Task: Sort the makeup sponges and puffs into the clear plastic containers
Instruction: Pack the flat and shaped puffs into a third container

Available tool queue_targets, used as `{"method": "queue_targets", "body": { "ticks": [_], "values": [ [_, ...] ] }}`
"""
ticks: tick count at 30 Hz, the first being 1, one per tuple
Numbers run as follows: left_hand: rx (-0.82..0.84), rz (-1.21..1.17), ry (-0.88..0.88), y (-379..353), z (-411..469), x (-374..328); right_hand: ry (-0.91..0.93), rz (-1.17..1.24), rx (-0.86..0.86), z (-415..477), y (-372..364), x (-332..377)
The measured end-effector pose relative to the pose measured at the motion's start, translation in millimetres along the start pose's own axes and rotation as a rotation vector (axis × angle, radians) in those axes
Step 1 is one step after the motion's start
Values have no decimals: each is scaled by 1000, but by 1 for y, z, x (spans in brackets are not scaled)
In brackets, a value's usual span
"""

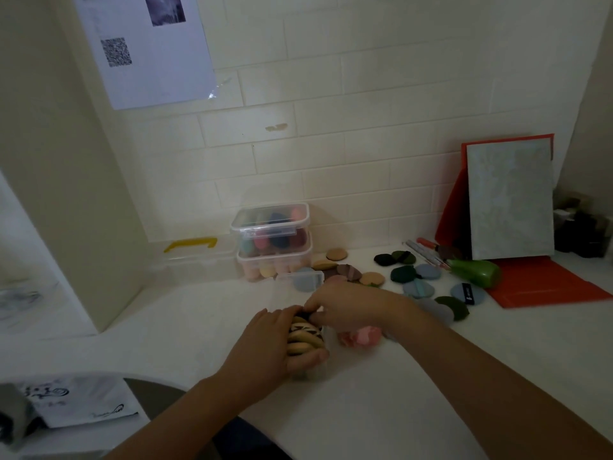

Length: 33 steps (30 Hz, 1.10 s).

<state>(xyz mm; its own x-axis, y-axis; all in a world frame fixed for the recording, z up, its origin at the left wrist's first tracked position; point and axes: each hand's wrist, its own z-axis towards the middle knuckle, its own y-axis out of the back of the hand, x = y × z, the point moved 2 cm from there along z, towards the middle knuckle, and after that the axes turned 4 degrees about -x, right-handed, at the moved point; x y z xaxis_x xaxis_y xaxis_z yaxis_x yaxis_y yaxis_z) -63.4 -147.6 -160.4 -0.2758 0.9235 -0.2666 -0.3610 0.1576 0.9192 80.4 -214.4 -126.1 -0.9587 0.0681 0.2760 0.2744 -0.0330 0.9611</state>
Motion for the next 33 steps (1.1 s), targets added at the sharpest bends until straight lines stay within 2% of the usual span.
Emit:
{"method": "queue_targets", "body": {
  "ticks": [4, 6, 8, 10, 12, 15, 22, 25, 28, 31, 33],
  "values": [
    [97, 41, 67, 4, 3, 7, -152, 192, -323, -15, 37, -28],
    [141, 53, 93, 10, 7, 13, -321, 149, -514, -29, 55, -60],
    [161, 106, 60, 17, 12, 22, -562, 80, -624, -45, 60, -104],
    [172, 125, 23, 20, 14, 30, -854, -42, -593, -63, 54, -140],
    [180, 111, 27, 23, 13, 35, -1092, -63, -512, -78, 44, -162],
    [193, 41, 82, 25, 11, 33, -1238, -22, -475, -90, 33, -175],
    [170, -256, 296, 32, 14, 16, -1212, -66, -507, -97, 24, -184],
    [172, -251, 326, 34, 21, 9, -1115, -65, -531, -96, 34, -183],
    [155, -186, 361, 32, 31, 6, -940, 65, -552, -87, 55, -168],
    [151, -160, 402, 33, 39, 7, -667, 325, -564, -79, 71, -132],
    [155, -146, 404, 34, 45, 8, -508, 383, -582, -79, 76, -105]
  ]
}}
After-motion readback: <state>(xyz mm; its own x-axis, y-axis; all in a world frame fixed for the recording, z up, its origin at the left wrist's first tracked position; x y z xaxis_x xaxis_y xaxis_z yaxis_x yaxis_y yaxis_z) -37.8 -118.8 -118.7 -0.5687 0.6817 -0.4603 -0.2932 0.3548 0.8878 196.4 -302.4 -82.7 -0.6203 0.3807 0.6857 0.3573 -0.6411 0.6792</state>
